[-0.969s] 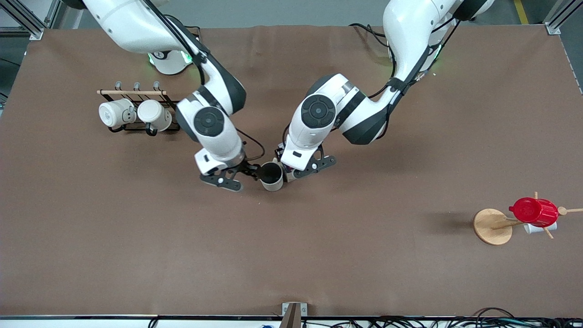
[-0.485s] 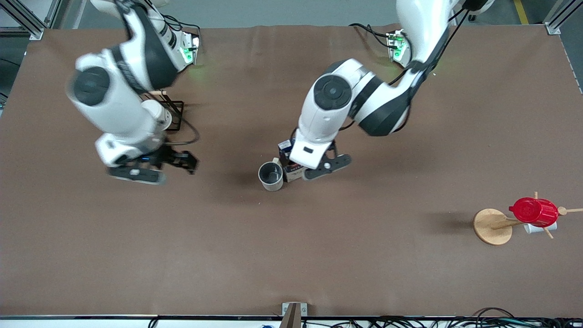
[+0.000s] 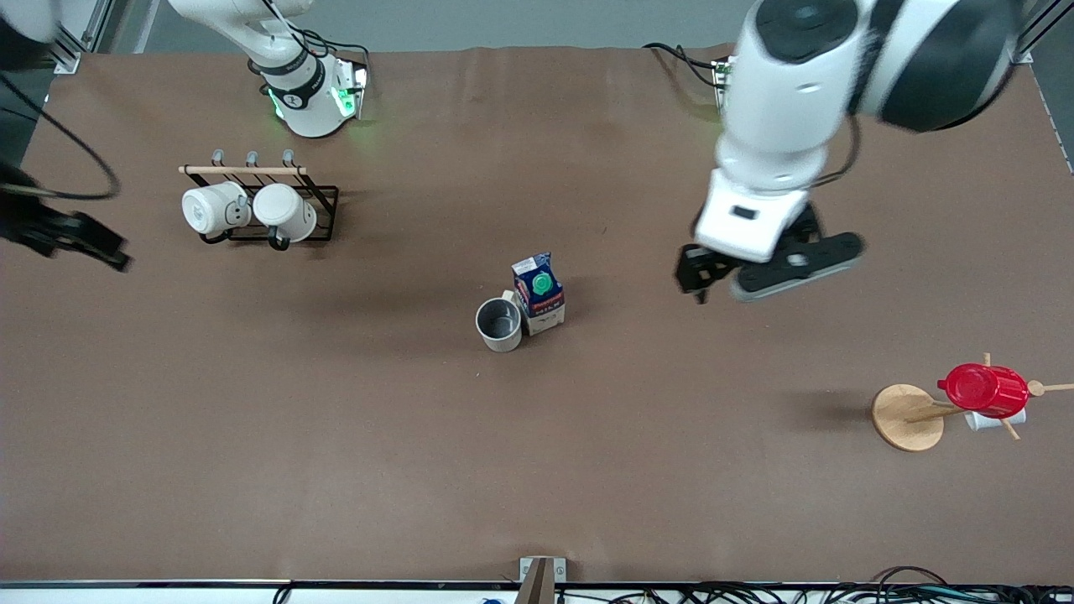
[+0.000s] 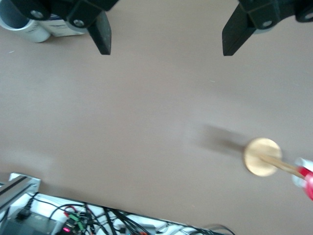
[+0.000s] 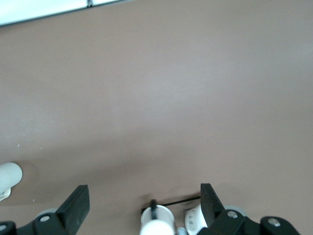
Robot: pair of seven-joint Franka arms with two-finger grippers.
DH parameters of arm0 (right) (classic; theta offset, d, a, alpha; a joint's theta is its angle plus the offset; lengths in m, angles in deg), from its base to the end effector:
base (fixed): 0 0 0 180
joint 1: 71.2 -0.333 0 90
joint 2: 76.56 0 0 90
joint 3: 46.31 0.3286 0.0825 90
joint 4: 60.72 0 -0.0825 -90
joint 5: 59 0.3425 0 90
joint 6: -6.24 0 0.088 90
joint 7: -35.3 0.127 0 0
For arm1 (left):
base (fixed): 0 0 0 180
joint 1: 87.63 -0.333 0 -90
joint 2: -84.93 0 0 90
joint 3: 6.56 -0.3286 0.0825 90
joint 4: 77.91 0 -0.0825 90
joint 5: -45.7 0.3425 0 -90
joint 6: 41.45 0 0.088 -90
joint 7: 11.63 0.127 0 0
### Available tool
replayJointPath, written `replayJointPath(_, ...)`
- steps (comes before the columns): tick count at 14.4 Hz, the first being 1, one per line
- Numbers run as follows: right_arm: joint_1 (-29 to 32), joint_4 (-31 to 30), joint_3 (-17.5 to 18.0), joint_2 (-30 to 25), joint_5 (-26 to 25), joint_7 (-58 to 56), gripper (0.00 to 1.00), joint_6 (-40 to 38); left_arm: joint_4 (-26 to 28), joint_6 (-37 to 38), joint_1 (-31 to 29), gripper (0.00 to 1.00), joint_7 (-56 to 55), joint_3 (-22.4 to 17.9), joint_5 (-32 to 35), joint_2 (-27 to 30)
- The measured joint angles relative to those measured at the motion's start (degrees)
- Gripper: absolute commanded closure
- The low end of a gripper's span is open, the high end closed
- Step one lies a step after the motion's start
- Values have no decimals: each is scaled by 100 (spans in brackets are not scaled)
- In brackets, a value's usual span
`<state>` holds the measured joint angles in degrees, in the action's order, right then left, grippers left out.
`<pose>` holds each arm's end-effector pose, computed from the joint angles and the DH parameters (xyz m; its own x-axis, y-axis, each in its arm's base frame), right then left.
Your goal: Place cup and milk on table
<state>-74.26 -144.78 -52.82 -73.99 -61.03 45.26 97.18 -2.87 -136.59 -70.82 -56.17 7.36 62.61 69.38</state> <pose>0.5303 -0.0348 0.6403 0.9697 -0.2305 0.0813 -0.2333 -0.9720 0.0268 0.5501 -0.2611 0.5938 0.9504 0.2193 0.2206 0.2464 -0.9636 -0.1036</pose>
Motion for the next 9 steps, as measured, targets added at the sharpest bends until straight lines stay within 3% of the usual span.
replayJointPath(2,173,367,-80,-1,13,-84,0,-406,22,307,-366,0,638,4,-73,248)
replayJointPath(6,418,469,-78,56,148,-385,0,-641,329,457,-1326,0,2326,-50,-949,816)
replayJointPath(9,473,365,-76,139,171,-441,0,-558,954,517,-1572,0,3366,-557,-1447,1417)
